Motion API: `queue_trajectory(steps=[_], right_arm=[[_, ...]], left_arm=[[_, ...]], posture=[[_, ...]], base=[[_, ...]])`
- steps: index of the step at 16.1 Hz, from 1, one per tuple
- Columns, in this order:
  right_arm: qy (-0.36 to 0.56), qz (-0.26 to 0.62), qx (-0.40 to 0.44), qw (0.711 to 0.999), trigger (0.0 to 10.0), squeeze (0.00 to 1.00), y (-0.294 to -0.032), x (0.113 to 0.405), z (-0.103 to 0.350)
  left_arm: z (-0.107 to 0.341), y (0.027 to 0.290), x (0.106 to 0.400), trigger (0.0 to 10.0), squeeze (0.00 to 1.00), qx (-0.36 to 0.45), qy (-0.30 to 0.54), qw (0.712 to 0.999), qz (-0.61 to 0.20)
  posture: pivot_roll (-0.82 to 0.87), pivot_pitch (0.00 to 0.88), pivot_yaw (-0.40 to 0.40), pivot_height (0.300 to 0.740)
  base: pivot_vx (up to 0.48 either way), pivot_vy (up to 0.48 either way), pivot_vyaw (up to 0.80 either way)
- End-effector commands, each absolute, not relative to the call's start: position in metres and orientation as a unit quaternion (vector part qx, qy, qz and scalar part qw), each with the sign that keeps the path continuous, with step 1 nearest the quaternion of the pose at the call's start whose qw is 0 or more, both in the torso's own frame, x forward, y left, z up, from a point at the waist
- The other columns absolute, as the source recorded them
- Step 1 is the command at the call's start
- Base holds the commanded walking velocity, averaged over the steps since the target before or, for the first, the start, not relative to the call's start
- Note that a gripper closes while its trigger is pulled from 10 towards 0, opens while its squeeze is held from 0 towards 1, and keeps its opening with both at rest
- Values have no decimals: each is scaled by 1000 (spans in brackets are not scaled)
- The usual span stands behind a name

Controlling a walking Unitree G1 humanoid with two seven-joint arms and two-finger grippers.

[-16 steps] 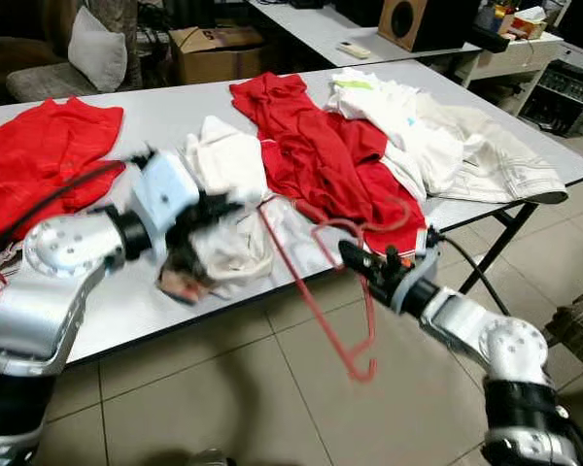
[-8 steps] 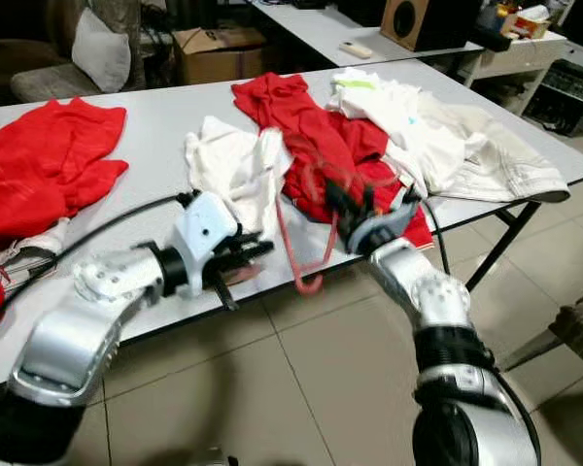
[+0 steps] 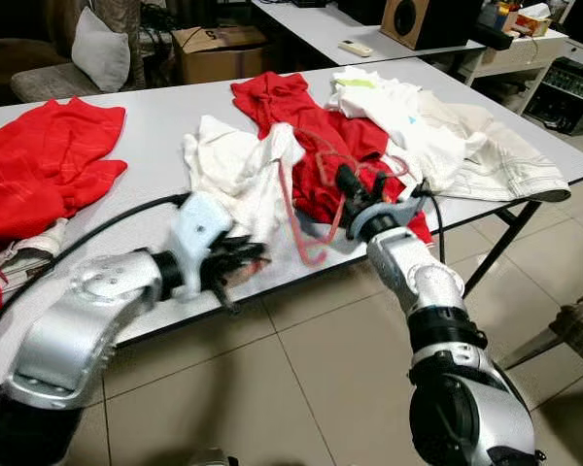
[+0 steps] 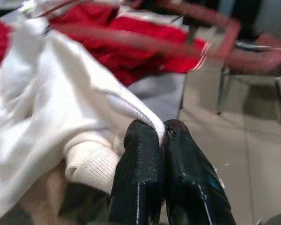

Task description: Hang hanger

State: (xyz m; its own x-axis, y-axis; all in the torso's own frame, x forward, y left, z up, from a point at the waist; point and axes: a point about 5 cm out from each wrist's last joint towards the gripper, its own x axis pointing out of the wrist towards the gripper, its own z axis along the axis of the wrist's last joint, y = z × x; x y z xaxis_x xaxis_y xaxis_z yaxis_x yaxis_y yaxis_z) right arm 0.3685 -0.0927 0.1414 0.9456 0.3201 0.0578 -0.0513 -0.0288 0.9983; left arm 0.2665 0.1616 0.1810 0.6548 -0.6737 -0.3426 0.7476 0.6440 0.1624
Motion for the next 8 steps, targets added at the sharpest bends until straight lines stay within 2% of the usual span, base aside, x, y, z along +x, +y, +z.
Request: queue_trajectory(steps=[1,3,5,7,8], right_arm=[[61,120,747,651,10000,0,-81,376,157],[55,96,754,647,10000,0,-87,378,153],[48,80,748,657,10000,0,-89,381,153],[54,85,724,682,10000,0,-85,383,155],[55,85,728,679,10000,0,-84,383,155]], left_arm=[[178,165,262,0,0,145,141,891,-406],[182,166,255,0,0,133,148,879,-433],[189,153,244,0,0,89,137,855,-492],[199,130,245,0,0,30,111,848,-518],[201,123,243,0,0,19,106,841,-531]], posture=[[39,0,-53,740],[45,0,-53,740],[51,0,-52,740],[56,0,-51,740],[55,0,-48,740]], base=[[0,0,0],[0,0,0],[0,0,0],[0,0,0],[0,0,0]])
